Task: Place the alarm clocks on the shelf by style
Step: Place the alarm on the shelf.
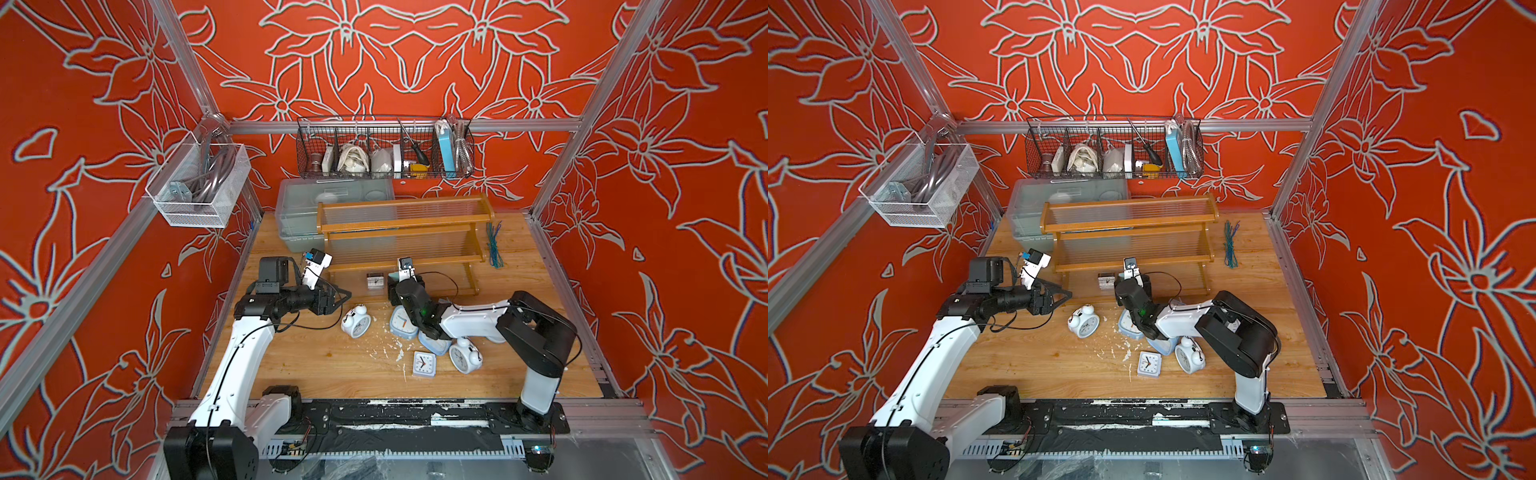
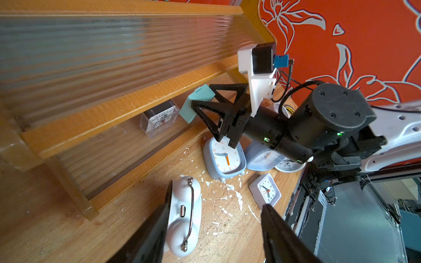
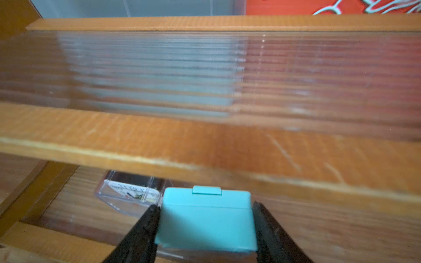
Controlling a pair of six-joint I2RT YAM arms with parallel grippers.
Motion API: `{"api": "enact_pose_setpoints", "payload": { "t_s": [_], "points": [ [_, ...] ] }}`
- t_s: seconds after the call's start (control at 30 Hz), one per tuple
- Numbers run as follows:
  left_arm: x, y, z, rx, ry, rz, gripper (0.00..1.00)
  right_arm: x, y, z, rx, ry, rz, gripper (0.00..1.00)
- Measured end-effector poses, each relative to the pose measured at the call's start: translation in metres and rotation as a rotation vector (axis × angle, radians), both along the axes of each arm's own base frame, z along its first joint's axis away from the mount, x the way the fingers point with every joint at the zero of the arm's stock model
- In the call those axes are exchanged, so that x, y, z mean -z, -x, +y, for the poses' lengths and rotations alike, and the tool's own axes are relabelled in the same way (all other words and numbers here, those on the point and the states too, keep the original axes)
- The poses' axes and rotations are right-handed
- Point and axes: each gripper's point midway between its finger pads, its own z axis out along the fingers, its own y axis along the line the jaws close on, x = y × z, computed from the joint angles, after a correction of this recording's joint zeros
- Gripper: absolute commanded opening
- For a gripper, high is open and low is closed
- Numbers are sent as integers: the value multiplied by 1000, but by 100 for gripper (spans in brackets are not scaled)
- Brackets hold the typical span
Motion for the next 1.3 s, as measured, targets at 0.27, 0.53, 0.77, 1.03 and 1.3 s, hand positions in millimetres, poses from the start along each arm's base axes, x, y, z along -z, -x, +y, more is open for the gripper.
{"api": "enact_pose_setpoints", "payload": {
  "t_s": [0.27, 0.53, 0.77, 1.03, 1.3],
  "points": [
    [0, 0, 0, 0, 0, 0, 66, 15, -8, -4, 16, 24, 15, 53],
    [0, 0, 0, 0, 0, 0, 66, 18, -17, -4, 31, 25, 15, 53],
    [0, 0, 0, 0, 0, 0, 66, 18, -23, 0, 35, 21, 12, 53],
    [0, 0, 0, 0, 0, 0, 66, 18, -23, 0, 36, 22, 12, 61],
    [0, 0, 0, 0, 0, 0, 66, 20, -23, -1, 36, 27, 18, 74]
  ]
}}
